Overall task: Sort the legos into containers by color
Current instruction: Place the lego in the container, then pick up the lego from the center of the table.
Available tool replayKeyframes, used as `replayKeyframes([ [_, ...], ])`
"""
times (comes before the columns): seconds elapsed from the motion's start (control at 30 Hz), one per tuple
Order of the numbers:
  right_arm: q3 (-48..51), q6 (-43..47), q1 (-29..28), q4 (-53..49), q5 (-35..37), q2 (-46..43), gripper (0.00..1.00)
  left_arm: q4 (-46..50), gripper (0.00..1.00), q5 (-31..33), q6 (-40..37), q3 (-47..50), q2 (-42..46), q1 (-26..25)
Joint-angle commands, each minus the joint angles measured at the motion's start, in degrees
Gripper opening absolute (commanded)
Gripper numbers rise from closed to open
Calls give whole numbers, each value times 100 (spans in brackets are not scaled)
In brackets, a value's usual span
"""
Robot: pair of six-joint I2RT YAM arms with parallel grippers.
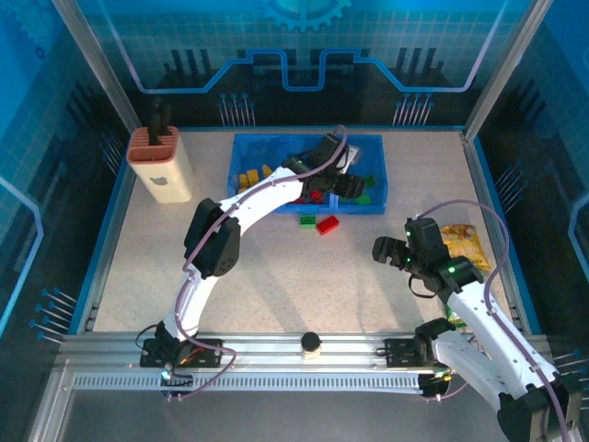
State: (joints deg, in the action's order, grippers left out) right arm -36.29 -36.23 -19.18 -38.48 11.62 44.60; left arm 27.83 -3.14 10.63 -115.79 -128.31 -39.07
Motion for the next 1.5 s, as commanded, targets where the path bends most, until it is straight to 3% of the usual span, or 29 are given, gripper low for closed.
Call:
replayKeyframes([
  [0.0, 103, -130, -91, -143, -17, -92, 97, 140, 49, -161, 132, -512, -166, -44],
  [0.33, 105, -165, -198, -72, -36, -122, 97, 444, 55, -85, 58, -1364, -711, -43],
  [0.5, 70, -165, -245, -112, -40, -187, 97, 776, 68, -95, 242, -2030, -1028, -49],
  [0.63, 36, -165, -278, -135, -24, -190, 97, 673, 80, -196, 395, -2043, -940, -57],
  [0.87, -8, -174, -354, -138, -23, -31, 97, 701, 84, -224, 251, -1845, -470, -102],
  [1.07, -87, -209, -462, -33, 4, 254, 97, 241, 84, -170, 200, -620, 572, -170],
  [1.3, -314, -209, -720, 370, -201, 1095, 95, -1067, 84, 43, 409, 2370, 2555, -179],
  [1.47, -528, -268, -980, 893, -306, 1882, 94, -1427, 84, 376, 593, 4063, 3757, -185],
])
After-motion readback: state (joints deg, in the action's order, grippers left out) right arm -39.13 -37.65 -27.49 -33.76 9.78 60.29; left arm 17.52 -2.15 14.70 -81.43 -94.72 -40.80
